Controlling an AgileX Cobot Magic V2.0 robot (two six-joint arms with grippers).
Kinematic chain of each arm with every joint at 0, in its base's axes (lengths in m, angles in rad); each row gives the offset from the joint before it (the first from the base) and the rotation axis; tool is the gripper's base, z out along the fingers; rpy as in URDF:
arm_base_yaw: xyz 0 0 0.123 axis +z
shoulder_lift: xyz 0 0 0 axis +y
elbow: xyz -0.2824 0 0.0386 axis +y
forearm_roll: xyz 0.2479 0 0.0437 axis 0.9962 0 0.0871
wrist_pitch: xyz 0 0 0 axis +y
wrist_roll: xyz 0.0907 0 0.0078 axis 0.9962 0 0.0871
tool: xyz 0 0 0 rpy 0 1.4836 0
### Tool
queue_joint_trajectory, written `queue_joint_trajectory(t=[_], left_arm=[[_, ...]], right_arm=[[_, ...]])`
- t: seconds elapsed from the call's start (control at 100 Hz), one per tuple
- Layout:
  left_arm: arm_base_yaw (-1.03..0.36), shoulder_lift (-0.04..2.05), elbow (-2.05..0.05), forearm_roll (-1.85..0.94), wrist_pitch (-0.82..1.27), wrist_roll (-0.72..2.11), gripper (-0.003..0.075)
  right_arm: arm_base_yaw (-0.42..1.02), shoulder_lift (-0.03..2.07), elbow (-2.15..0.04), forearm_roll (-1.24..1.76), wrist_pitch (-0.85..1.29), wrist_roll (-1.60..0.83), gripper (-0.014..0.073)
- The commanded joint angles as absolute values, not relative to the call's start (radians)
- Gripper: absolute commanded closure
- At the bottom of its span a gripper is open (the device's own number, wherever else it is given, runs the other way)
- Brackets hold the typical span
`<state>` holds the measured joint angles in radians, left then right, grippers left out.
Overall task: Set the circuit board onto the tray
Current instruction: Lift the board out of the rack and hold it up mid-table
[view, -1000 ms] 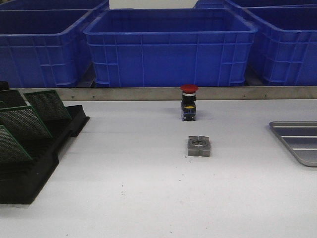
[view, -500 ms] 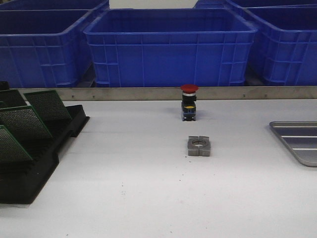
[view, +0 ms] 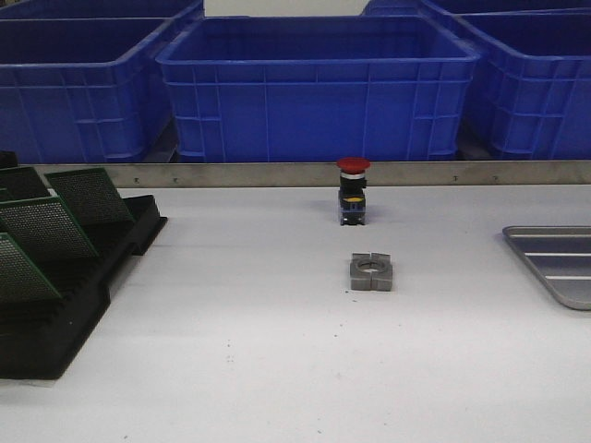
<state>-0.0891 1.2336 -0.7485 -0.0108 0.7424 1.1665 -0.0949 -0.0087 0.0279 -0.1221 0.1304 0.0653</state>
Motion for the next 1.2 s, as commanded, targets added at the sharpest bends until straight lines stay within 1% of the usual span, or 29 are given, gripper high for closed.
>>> queue_joint_trajectory(t=[0.0, 0.12, 0.32, 0.39, 0.58, 0.71, 0.86, 0.97, 1.1, 1.19], left_arm=[[-0.096, 1.162, -0.818, -0.05, 0.831, 1.152, 0.0737], [-0.096, 1.108, -0.852, -0.23, 0.896, 1.152, 0.0737], [-0.097, 1.087, -0.858, -0.75, 1.014, 1.179, 0.0737], [-0.109, 1.087, -0.858, -0.867, 1.045, 1.229, 0.0737], [-0.206, 1.116, -0.858, -1.113, 0.995, 1.264, 0.0737], [-0.323, 1.189, -0.858, -1.293, 0.982, 1.267, 0.0737], [-0.443, 1.302, -0.858, -1.458, 0.98, 1.31, 0.0737], [-0.505, 1.372, -0.858, -1.512, 0.98, 1.358, 0.0737], [-0.538, 1.432, -0.858, -1.54, 0.983, 1.451, 0.0737], [-0.546, 1.45, -0.858, -1.555, 0.987, 1.451, 0.0737]], right_arm=[[-0.099, -0.03, 0.029, -0.135, 0.057, 0.064, 0.0653], [-0.099, -0.03, 0.029, -0.135, 0.057, 0.064, 0.0653], [-0.099, -0.03, 0.029, -0.135, 0.057, 0.064, 0.0653], [-0.099, -0.03, 0.029, -0.135, 0.057, 0.064, 0.0653], [-0.099, -0.03, 0.029, -0.135, 0.057, 0.064, 0.0653], [-0.099, -0.03, 0.029, -0.135, 0.057, 0.064, 0.0653], [-0.099, -0.03, 0.029, -0.135, 0.053, 0.064, 0.0653], [-0.099, -0.03, 0.029, -0.135, 0.038, 0.064, 0.0653], [-0.099, -0.03, 0.029, -0.135, 0.037, 0.064, 0.0653], [-0.099, -0.03, 0.029, -0.135, 0.035, 0.064, 0.0653]])
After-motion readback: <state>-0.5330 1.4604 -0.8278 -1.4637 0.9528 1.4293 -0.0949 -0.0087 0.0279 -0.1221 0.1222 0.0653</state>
